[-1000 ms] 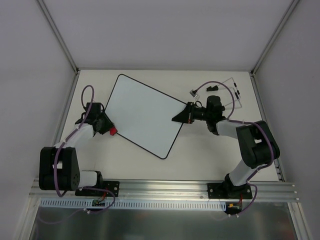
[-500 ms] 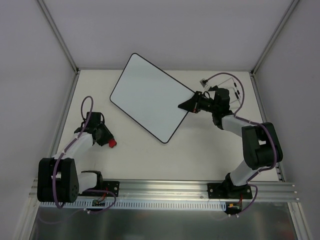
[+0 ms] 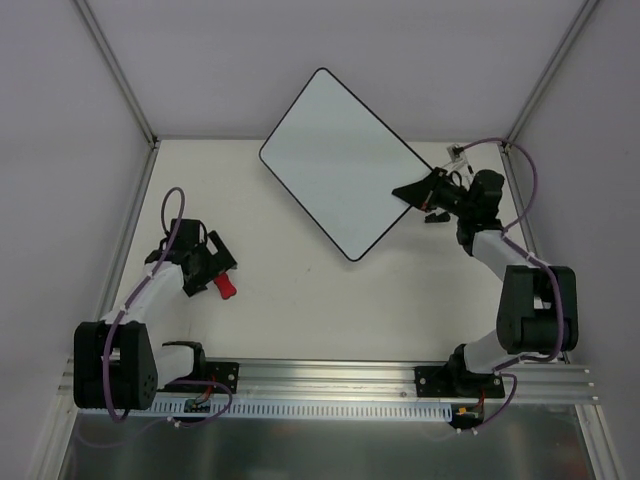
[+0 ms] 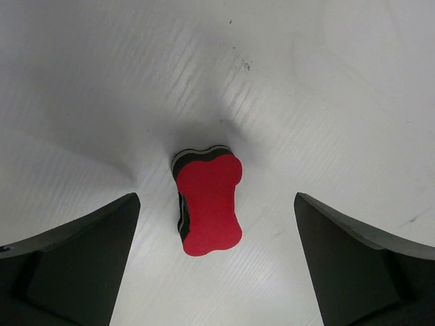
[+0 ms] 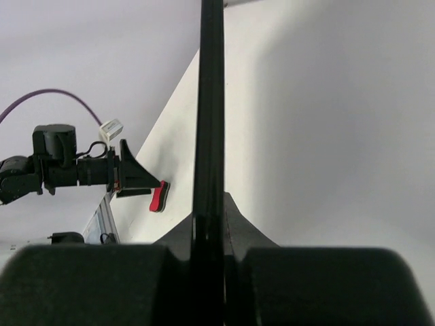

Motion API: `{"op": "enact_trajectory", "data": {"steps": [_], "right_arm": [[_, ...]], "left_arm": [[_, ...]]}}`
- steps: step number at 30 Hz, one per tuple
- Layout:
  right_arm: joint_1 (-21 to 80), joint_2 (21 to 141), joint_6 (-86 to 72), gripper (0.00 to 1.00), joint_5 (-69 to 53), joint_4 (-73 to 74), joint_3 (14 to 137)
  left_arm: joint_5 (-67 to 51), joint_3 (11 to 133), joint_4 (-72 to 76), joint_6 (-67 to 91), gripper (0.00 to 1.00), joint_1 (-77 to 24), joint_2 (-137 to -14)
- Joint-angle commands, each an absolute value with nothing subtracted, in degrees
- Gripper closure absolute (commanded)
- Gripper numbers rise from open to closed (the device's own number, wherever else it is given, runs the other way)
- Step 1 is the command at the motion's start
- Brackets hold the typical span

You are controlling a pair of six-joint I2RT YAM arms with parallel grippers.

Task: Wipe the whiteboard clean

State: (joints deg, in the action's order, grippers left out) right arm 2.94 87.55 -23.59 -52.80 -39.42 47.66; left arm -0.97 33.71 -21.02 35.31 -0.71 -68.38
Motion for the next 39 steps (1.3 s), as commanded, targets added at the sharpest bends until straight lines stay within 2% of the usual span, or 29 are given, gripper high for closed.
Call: {"op": "enact_trajectory", "data": {"steps": [1,8,16,19,23,39], "right_arm": [[-3.6,79.7,-25.1,1.00,-54.6,-49.0,52.0],[-17.0,74.8,-18.0,1.00,-56.0,-36.5,55.1],[-30.1,75.3,-17.1,1.00,-54.9,-34.4,59.3],[-32.7,76.6,-14.7,1.00,-54.9,-30.6,61.9],[-34.6,77.9,-3.0,1.00,-54.8,-15.4,68.1],[-37.9,87.0,-0.7,1.00,-58.1,-15.5,68.7]], "left_arm": [[1.7,38.5,-25.0,30.8,0.01,-0.8,-63.3],[4.6,44.6,-28.1,23.1,0.01,-0.8,-52.8],[8.0,43.2,-28.5,15.3,0.01,-0.9,-41.8],[10.3,39.6,-28.6,15.3,0.01,-0.9,-39.4],[13.1,36.9,-28.6,16.2,0.01,-1.0,-35.3],[20.6,36.9,-27.8,15.8,0.01,-1.1,-33.8]]}}
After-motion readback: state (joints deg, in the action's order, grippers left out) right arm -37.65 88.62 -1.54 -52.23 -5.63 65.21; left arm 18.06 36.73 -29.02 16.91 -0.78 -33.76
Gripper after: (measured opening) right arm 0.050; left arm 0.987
